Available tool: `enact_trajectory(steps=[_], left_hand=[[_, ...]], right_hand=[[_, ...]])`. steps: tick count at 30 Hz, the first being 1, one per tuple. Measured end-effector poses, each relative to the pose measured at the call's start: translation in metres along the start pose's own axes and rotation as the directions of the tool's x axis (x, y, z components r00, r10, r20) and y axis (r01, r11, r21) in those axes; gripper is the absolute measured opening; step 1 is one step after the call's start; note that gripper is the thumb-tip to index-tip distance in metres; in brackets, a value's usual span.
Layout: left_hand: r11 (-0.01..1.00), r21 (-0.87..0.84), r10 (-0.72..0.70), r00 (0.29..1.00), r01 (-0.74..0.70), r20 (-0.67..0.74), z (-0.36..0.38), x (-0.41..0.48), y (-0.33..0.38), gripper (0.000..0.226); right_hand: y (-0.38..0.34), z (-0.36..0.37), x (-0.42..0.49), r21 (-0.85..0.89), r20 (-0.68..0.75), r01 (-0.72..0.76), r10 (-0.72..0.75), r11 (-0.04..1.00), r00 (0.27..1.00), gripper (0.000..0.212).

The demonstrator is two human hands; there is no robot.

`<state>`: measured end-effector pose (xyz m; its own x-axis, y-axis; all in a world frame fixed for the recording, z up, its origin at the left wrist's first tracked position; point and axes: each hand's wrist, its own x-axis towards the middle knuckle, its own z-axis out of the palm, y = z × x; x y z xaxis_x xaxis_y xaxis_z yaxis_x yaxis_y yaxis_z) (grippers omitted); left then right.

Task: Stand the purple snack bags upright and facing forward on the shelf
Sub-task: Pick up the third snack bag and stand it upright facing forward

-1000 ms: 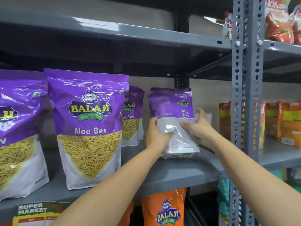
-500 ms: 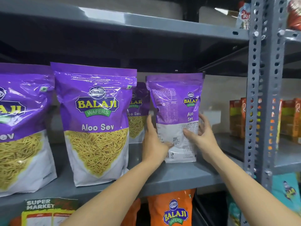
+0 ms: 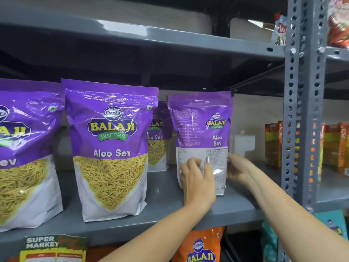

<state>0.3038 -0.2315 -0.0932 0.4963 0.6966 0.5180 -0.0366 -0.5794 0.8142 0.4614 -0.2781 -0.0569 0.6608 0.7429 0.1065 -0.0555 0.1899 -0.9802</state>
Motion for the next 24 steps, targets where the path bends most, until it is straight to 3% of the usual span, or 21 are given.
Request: enact_trajectory(steps=[5,8,12,17,22,24], left_hand=[[0.994,-0.033,-0.101,0.995,0.101,-0.003,0.006,0.003,0.009,0.065],[0.995,0.010,-0.097,0.995,0.097,-0.030,0.008,0.007,0.008,0.079],[0.993,-0.063,-0.102,0.995,0.101,-0.007,0.006,0.020,0.004,0.085],[0.946,-0.273,-0.162,0.984,0.175,0.069,-0.005,0.042,-0.007,0.072],[0.931,-0.305,-0.132,0.965,0.199,0.228,-0.027,0.053,-0.018,0.062],[0.927,-0.325,-0.097,0.958,0.185,0.270,-0.033,0.055,-0.020,0.081]], right_hand=[[-0.001,-0.006,-0.004,-0.014,0.101,0.046,-0.044,0.999,0.994,0.016],[0.002,-0.011,-0.007,-0.054,0.181,0.071,-0.060,0.996,0.982,0.042],[0.002,-0.006,-0.015,-0.056,0.230,0.081,-0.066,0.995,0.971,0.020],[-0.001,-0.006,-0.019,-0.211,0.213,0.088,-0.042,0.973,0.976,0.051],[-0.002,-0.014,-0.020,-0.131,0.263,0.109,-0.072,0.985,0.962,0.059],[-0.001,-0.013,-0.019,-0.076,0.278,0.147,-0.120,0.986,0.953,0.070]])
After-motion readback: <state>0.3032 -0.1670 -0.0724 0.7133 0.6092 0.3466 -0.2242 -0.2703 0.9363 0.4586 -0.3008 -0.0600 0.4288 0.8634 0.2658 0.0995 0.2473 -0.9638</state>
